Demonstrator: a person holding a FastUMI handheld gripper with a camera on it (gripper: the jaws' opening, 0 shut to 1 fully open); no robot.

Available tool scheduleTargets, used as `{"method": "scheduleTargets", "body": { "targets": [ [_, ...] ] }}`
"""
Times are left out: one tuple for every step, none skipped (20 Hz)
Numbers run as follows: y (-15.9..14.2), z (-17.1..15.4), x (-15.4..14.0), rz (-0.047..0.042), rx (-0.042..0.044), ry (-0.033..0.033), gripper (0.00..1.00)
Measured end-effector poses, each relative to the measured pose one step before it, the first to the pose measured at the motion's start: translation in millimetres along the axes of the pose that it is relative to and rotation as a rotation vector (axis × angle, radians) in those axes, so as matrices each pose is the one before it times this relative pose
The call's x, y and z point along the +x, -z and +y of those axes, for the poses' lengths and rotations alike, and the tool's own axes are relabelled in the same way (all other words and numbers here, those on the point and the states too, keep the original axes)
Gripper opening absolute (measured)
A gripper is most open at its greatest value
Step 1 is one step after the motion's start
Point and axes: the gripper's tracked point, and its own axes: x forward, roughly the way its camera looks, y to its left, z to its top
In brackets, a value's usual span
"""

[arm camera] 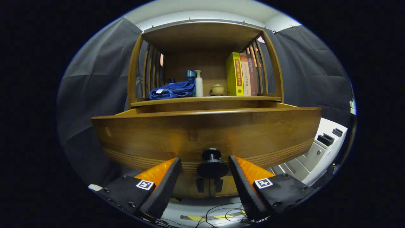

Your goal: Pull open the drawer, take out the items inside it, and place them on the countertop above the cabinet.

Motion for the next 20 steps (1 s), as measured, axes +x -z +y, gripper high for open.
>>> {"method": "scheduleTargets", "body": {
  "targets": [
    [-12.99,0.15,-3.07,-0.02702,0.00194,-0.00265,0.99],
    [-17.21,-1.29,-2.97,-0.03339,0.00128,-0.00593,1.00],
    [-22.04,0.63,-2.56,-0.03612,0.00088,-0.01069,1.00],
    [-25.98,-2.00,-3.15,-0.03571,-0.00155,-0.00704,0.99],
    [-29.38,-3.07,2.66,-0.03587,-0.00353,-0.00676,0.99],
    [-32.02,-2.89,5.80,-0.02998,-0.01603,-0.00629,0.99],
    [-28.39,-4.00,10.64,-0.02115,-0.01995,-0.00326,0.99],
    [-28.65,-2.88,11.87,-0.02314,-0.01778,-0.00688,0.99],
    [-24.82,-1.84,12.38,-0.01105,-0.01618,-0.00148,0.99],
    [-19.65,-0.20,12.54,-0.00015,-0.01560,-0.00662,0.99],
    [-14.15,3.98,11.12,0.00722,-0.01104,-0.02823,0.99],
    [-9.13,4.44,18.20,0.00931,-0.00302,-0.02923,0.99],
    [-3.04,-1.09,15.81,0.02510,0.00406,-0.01380,0.99],
    [5.89,-3.44,15.38,0.03716,0.00695,-0.00864,0.98],
    [9.70,-0.85,12.78,0.05537,0.00454,-0.00852,0.98],
    [11.73,-0.02,12.60,0.05727,0.00451,-0.00673,0.98],
    [14.02,1.43,12.73,0.06650,0.00560,-0.00657,0.98],
    [18.14,2.92,13.11,0.06433,0.00519,-0.01175,0.98],
    [16.76,-0.38,11.94,0.06597,0.01082,0.01236,0.99],
    [24.45,2.35,13.67,0.07363,0.00667,-0.00457,0.99]
  ]
}}
